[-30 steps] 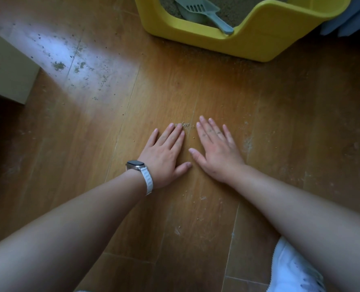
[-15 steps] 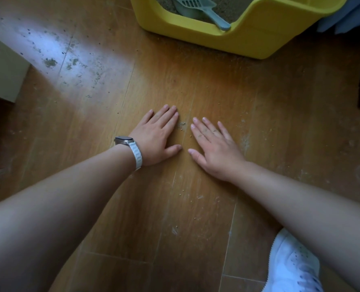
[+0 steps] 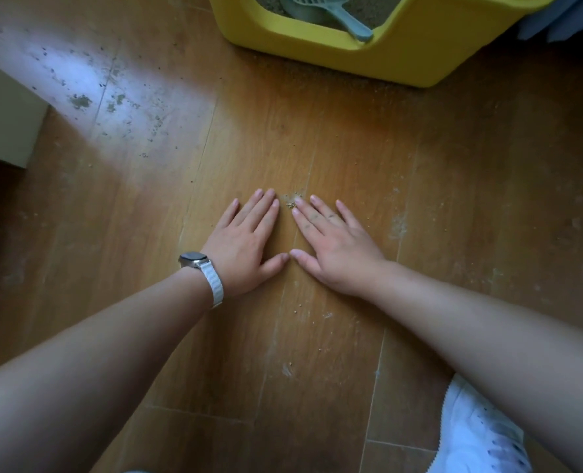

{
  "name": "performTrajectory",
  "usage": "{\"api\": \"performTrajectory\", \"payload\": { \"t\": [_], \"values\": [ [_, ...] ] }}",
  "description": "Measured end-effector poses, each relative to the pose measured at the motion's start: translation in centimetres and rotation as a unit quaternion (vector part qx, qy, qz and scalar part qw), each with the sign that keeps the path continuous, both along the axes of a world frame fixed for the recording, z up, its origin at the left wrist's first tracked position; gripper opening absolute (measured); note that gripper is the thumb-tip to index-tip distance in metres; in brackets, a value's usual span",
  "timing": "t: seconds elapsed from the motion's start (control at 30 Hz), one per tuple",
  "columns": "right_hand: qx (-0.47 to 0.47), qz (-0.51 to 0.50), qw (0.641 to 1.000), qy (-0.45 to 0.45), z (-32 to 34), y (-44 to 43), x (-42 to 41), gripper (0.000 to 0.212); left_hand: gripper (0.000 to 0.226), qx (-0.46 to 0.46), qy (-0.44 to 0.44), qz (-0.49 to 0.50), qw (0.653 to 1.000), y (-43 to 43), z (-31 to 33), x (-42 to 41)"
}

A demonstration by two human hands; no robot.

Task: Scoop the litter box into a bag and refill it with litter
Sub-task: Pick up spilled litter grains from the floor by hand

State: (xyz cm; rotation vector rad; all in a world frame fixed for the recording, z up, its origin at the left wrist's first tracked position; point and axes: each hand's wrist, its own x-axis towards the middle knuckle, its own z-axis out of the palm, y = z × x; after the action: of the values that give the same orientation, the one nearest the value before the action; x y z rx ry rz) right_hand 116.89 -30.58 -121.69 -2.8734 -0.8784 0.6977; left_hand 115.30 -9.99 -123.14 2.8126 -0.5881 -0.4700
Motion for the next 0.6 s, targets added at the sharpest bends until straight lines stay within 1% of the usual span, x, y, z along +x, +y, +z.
{"api": "performTrajectory", "payload": {
  "t": [0.13, 0.27, 0.47, 0.6],
  "values": [
    [0.011, -0.023, 1.0, -0.013, -0.1, -0.5, 0.8, 0.076, 0.086, 0.01, 0.0, -0.004, 1.0, -0.3, -0.2, -1.1],
    [-0.011, -0.037, 0.999, -0.012, -0.2, -1.4, 1.7, 0.075, 0.084, 0.017, 0.001, -0.009, 1.0, -1.3, -0.3, -0.8],
    [-0.022, 0.002, 1.0, 0.022, 0.6, -1.2, 4.3, 0.072, 0.084, 0.015, -0.002, 0.003, 1.0, -2.5, -0.2, -0.1],
    [-0.022, 0.042, 0.998, 0.037, 0.8, -1.1, 4.5, 0.072, 0.084, 0.006, -0.003, -0.002, 1.0, -2.0, -0.3, 0.0]
  ]
}}
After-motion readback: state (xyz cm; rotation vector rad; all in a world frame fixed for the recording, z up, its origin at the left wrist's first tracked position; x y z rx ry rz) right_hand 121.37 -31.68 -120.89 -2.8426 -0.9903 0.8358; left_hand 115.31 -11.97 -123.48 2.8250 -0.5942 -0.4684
